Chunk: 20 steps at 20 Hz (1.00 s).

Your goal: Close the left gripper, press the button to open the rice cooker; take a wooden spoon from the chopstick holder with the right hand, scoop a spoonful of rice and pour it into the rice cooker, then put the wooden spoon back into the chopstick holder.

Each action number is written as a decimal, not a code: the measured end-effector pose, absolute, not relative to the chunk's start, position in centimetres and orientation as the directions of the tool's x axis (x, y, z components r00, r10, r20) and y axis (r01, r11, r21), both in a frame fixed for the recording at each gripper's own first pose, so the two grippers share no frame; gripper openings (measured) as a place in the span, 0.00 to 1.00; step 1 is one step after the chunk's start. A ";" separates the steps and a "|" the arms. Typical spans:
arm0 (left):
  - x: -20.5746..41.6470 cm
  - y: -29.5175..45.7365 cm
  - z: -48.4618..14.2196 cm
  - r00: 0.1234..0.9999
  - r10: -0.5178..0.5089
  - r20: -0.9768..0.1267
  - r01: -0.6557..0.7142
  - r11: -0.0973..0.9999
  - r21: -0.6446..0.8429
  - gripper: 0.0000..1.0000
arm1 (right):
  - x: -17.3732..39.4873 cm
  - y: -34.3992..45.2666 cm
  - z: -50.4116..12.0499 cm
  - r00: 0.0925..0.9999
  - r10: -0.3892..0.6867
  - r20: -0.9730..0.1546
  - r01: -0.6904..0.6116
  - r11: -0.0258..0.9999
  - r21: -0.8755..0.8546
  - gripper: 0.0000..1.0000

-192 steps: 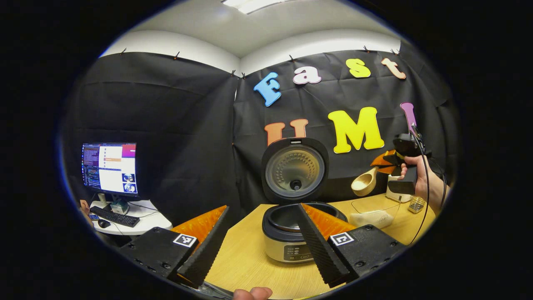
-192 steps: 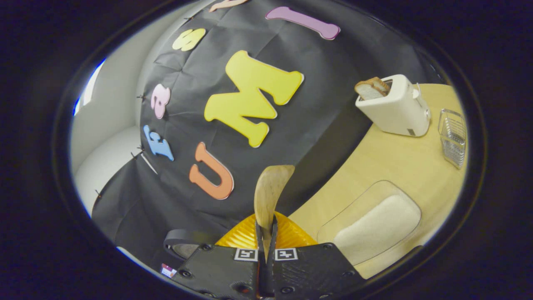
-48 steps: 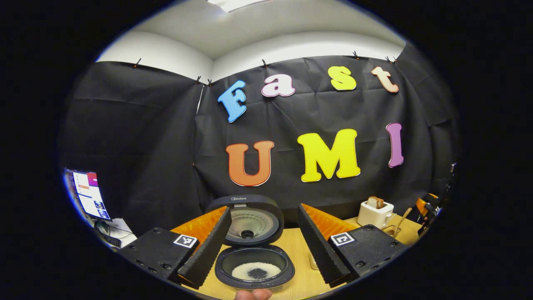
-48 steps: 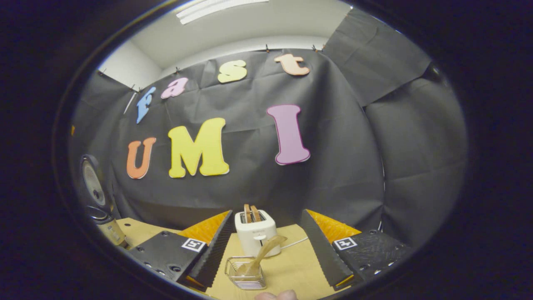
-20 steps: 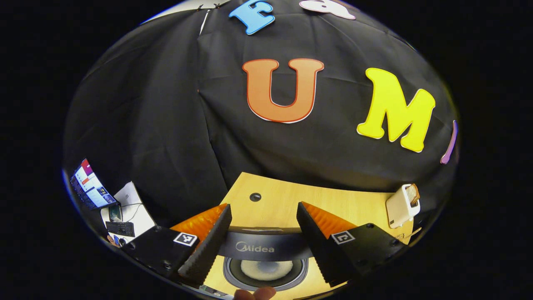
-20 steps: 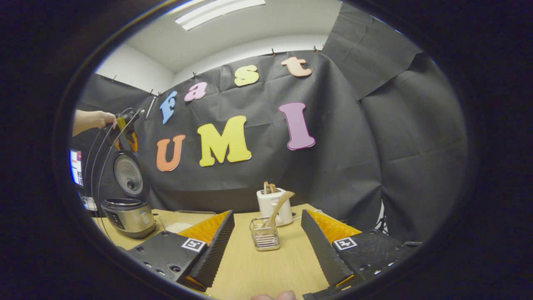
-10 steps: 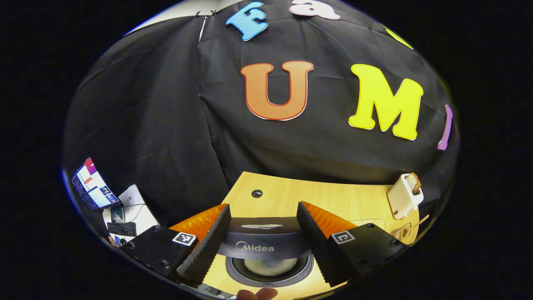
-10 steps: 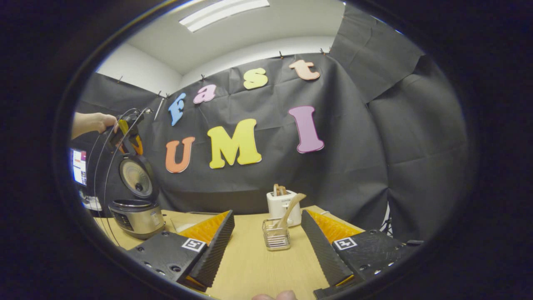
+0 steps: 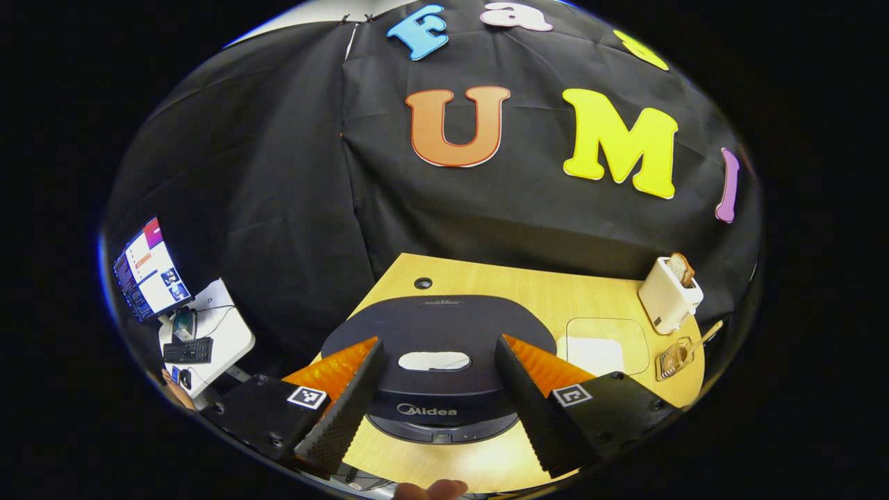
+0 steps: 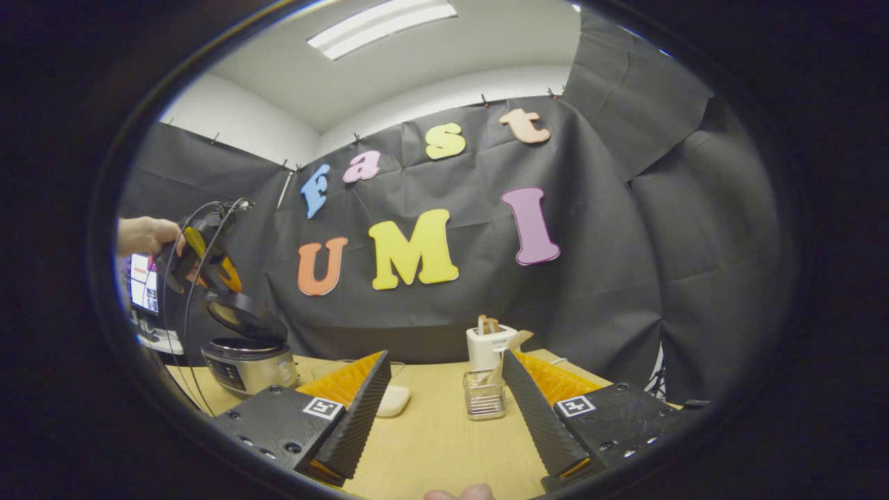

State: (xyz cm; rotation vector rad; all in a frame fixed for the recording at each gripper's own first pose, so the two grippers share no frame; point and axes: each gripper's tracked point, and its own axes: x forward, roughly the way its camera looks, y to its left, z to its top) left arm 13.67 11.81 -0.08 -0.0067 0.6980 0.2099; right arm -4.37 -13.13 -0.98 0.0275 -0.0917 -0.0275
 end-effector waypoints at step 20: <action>9.3 10.7 -7.7 0.862 0.192 -0.469 -0.175 0.981 0.080 1.00 | -4.7 -9.1 -5.4 0.999 0.023 0.032 -0.023 1.000 -0.009 0.95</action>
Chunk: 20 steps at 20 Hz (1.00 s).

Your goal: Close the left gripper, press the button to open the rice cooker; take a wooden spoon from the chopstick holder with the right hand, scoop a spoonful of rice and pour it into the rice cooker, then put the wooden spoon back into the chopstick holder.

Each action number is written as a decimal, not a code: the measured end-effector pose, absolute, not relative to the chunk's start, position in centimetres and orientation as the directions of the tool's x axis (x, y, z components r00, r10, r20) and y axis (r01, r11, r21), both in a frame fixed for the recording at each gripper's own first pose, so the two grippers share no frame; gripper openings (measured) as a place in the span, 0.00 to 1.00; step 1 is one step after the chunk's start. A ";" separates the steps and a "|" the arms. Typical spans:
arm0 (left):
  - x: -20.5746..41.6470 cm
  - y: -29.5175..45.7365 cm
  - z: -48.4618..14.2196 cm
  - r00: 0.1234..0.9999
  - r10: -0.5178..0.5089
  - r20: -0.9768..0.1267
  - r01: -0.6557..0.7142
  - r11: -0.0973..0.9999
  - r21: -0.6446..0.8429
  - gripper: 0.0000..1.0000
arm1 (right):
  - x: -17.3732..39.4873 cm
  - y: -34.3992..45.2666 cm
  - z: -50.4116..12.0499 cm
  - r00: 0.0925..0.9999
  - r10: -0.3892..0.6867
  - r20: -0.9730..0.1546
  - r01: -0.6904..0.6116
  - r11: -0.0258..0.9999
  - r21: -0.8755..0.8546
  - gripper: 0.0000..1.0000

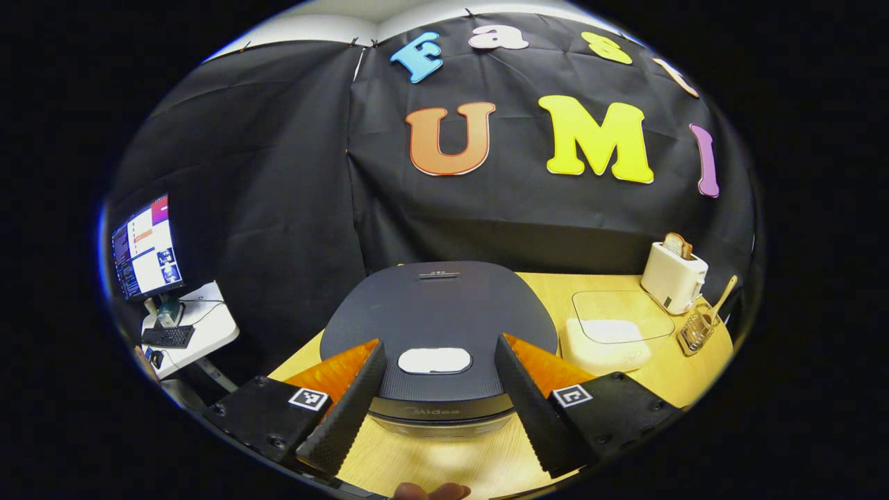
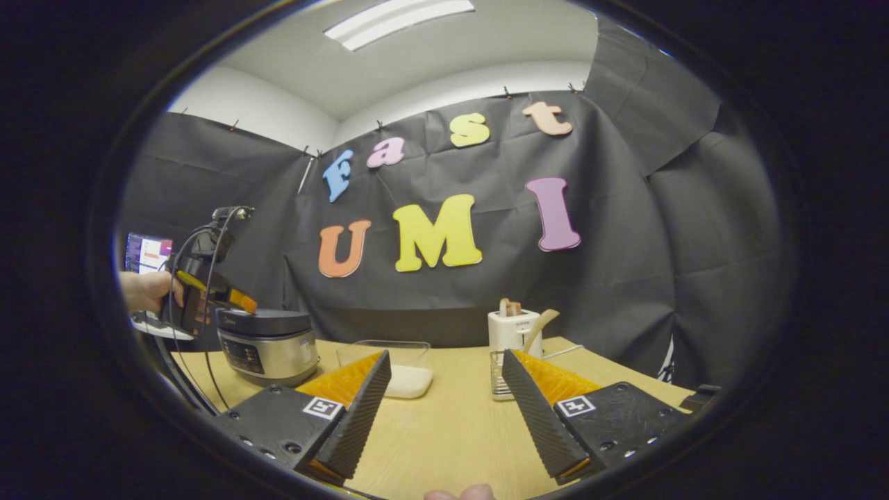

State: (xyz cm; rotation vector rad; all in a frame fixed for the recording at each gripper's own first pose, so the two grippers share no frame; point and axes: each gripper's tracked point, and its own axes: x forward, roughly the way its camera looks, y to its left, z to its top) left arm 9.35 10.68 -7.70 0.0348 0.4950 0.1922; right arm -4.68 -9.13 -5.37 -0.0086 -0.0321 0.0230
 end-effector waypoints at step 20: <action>9.5 10.8 -8.0 0.935 0.104 -0.340 -0.083 0.994 0.076 0.98 | -3.6 -6.7 -7.5 0.999 0.042 -0.010 -0.042 0.999 -0.007 0.95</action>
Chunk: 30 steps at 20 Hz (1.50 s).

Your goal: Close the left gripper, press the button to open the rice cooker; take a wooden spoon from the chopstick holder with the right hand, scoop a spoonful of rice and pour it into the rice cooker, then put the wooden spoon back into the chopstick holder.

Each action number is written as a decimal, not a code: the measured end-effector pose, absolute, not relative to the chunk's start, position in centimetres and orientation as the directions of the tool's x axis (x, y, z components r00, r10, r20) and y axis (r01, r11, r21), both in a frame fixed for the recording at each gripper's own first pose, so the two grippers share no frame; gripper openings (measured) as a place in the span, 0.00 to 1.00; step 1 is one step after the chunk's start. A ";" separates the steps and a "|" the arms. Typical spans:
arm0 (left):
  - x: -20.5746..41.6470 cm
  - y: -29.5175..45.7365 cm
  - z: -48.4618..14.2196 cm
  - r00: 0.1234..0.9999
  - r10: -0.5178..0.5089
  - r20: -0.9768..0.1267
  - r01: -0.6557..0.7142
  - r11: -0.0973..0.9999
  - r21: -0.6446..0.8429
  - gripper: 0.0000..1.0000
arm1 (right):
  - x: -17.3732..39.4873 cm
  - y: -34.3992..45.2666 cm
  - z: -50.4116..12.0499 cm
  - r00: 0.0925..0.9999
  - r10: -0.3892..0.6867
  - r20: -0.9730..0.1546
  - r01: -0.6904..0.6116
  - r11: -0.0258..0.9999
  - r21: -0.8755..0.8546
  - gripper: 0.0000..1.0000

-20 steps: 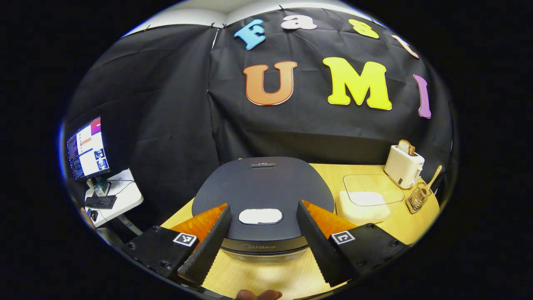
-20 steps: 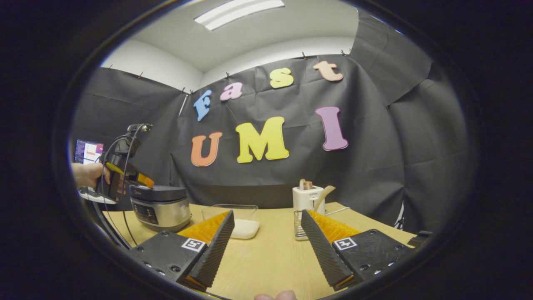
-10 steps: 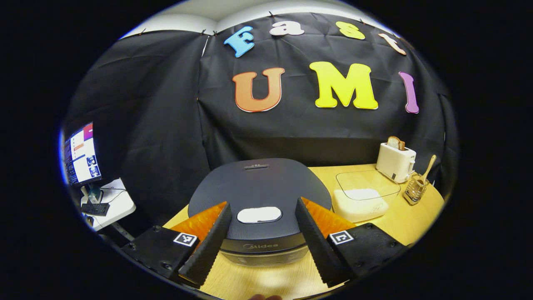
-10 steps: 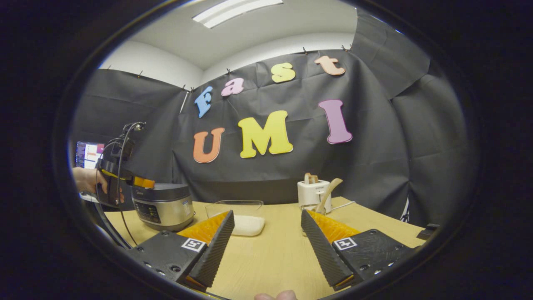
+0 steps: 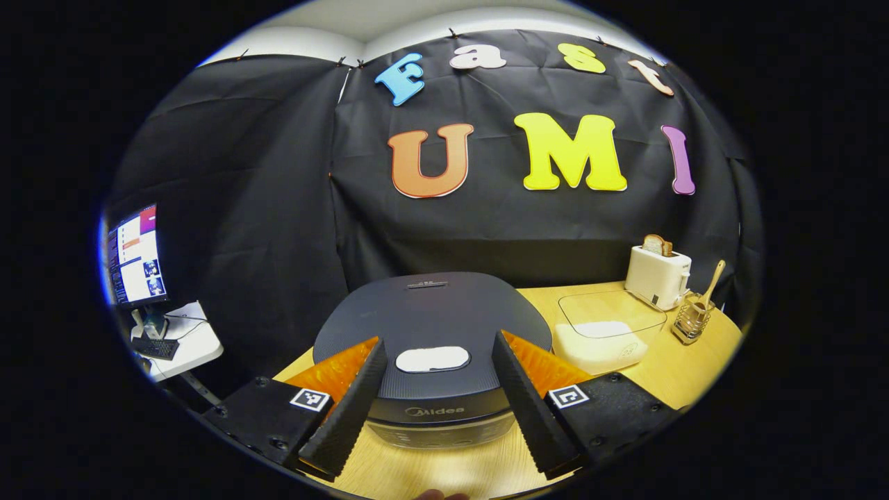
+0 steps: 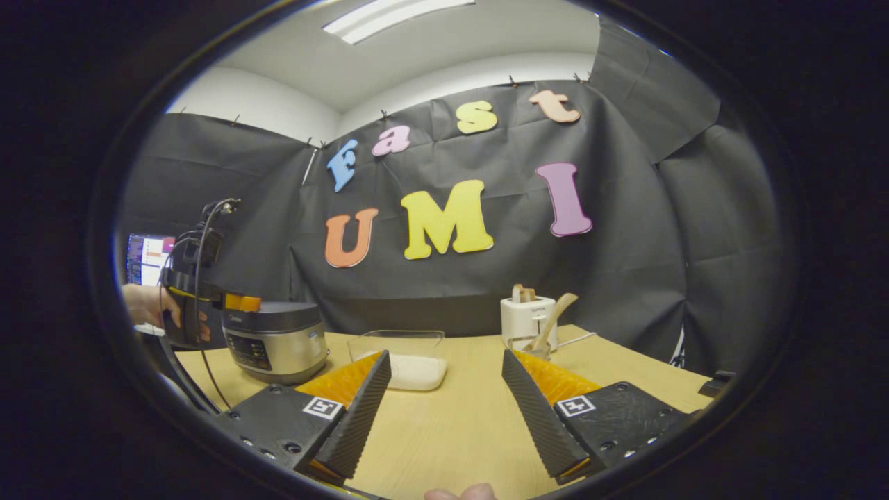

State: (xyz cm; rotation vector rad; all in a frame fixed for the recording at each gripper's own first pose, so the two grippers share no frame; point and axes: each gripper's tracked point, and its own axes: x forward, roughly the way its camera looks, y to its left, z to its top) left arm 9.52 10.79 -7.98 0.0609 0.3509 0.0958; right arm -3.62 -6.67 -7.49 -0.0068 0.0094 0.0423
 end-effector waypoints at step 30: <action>-3.2 -3.5 0.5 1.000 -0.013 0.020 0.010 0.988 0.155 0.99 | -3.9 -3.5 0.5 0.989 -0.008 0.148 0.026 0.992 -0.121 0.95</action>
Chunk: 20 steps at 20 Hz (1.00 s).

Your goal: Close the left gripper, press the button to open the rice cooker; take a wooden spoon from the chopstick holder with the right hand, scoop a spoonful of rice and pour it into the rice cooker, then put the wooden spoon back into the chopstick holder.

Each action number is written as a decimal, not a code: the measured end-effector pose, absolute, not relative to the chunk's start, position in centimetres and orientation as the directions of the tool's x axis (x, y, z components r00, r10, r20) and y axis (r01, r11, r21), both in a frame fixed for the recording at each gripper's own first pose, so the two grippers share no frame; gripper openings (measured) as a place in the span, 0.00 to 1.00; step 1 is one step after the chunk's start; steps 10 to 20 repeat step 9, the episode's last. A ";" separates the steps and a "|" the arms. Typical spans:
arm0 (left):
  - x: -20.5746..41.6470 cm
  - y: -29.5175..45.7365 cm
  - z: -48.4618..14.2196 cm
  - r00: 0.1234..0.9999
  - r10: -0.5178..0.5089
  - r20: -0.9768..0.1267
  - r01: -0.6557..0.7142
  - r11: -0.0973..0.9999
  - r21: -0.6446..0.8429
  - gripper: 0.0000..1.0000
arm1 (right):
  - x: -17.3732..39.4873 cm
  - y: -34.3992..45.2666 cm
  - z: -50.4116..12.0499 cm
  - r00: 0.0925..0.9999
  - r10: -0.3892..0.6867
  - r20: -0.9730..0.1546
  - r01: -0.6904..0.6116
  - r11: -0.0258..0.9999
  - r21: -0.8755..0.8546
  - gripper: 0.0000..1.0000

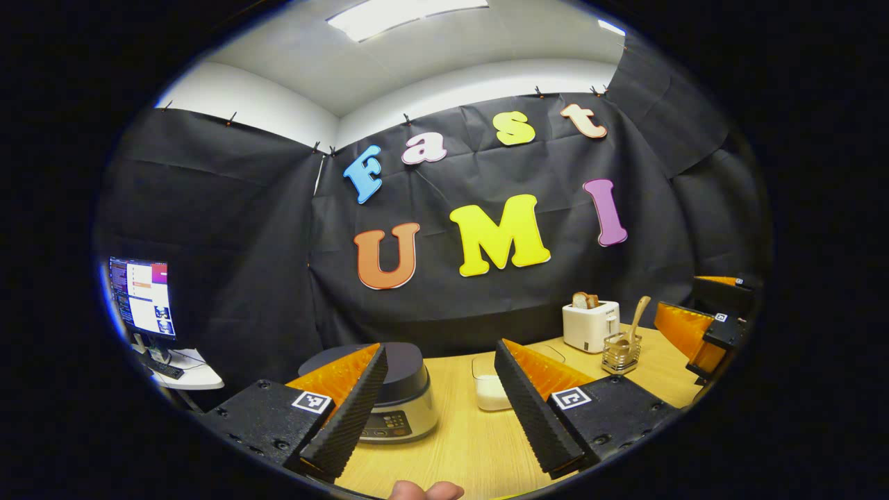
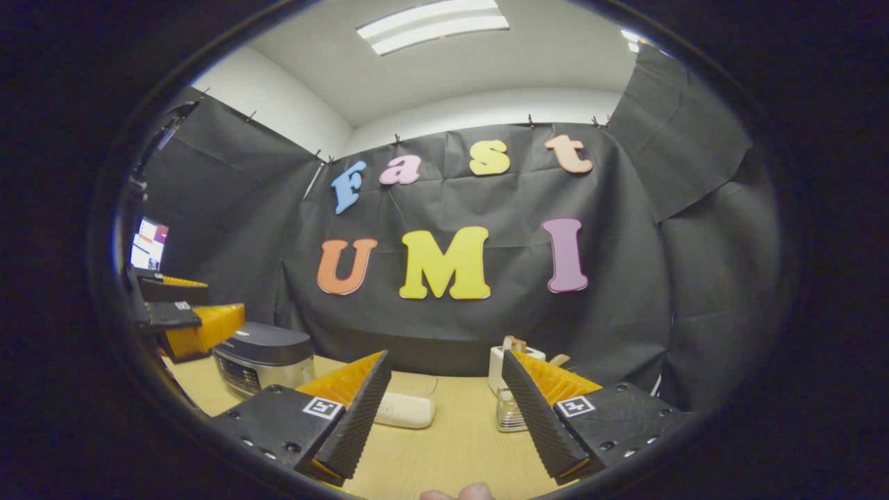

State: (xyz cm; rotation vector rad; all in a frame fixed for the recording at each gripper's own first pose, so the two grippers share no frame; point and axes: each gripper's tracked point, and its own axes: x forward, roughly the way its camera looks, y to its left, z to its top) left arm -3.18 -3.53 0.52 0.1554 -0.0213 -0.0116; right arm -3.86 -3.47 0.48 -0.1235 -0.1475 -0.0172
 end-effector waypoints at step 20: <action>-4.2 -2.8 -0.2 1.000 0.004 0.016 -0.005 0.996 0.086 0.99 | -5.0 -2.9 -0.4 0.992 -0.019 0.121 0.029 0.996 -0.087 0.98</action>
